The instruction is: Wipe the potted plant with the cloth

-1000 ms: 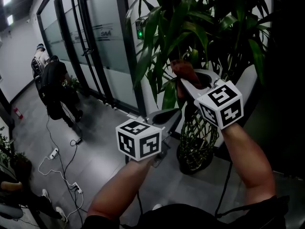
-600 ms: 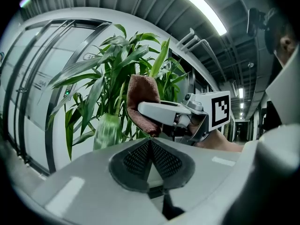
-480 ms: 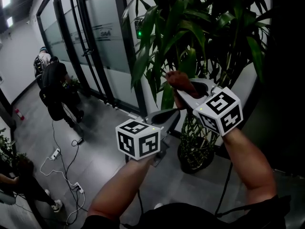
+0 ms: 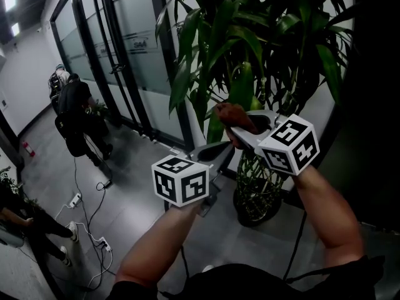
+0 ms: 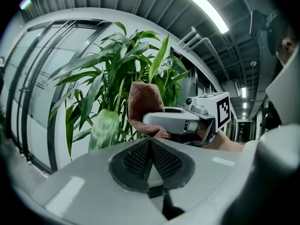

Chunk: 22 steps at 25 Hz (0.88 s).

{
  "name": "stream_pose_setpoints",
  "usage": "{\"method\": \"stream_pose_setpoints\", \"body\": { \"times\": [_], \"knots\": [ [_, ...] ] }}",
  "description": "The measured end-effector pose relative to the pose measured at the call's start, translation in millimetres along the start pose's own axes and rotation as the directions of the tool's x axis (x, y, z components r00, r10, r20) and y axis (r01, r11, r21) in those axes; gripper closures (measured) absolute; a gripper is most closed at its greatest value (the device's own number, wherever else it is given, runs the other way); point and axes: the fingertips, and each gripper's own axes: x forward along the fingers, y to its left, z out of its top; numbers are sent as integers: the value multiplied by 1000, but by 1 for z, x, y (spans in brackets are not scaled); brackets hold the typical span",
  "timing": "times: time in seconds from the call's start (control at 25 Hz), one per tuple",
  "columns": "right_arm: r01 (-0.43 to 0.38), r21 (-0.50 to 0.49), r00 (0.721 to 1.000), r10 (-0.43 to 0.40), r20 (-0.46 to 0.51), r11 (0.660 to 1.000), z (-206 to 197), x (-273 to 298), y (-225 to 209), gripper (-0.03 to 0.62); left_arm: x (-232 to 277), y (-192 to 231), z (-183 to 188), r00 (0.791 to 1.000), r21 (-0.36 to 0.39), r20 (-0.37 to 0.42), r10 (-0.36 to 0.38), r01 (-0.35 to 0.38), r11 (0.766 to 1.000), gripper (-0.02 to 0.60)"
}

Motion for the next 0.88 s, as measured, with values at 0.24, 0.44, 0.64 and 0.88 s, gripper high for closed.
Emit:
{"method": "stream_pose_setpoints", "body": {
  "times": [0.24, 0.44, 0.64, 0.88],
  "knots": [
    [-47, -18, 998, 47, -30, 999, -10, -12, 12, 523, 1, -4, -4, 1000, -1, 3, 18, -18, 1000, 565],
    [-57, -72, 997, 53, -56, 996, -18, -23, 23, 523, 2, -9, -11, 999, 13, 2, 42, -42, 999, 565],
    [-79, -100, 996, 74, -54, 992, -20, -42, 36, 523, -2, -6, -2, 994, 23, 52, 91, -93, 995, 561],
    [-77, -123, 997, 74, -26, 989, -37, -77, 57, 523, -13, -10, 9, 984, 31, 108, 142, -147, 989, 559]
  ]
}}
